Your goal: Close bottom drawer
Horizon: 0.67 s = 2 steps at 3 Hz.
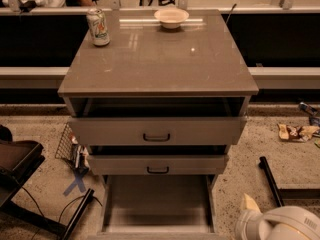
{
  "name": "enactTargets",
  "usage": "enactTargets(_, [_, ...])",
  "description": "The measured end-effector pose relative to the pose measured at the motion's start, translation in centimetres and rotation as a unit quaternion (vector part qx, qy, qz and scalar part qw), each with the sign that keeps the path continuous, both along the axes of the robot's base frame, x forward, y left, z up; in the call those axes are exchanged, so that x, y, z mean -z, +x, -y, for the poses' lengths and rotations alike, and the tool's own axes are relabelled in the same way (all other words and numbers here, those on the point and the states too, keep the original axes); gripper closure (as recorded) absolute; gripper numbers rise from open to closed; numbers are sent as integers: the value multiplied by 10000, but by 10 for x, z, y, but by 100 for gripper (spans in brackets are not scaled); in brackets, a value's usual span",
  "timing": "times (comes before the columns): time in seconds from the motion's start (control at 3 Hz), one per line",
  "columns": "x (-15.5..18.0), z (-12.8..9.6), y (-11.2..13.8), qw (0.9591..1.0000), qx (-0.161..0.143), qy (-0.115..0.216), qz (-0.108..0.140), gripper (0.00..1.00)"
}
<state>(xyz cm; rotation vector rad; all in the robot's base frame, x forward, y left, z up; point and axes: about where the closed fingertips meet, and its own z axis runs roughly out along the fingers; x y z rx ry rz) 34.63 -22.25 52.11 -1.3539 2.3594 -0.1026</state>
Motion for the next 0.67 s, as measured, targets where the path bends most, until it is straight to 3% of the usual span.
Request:
enactTargets(0.33, [46, 14, -35, 9993, 225, 278, -55, 0])
enactTargets(0.67, [44, 13, -33, 9994, 223, 266, -48, 0])
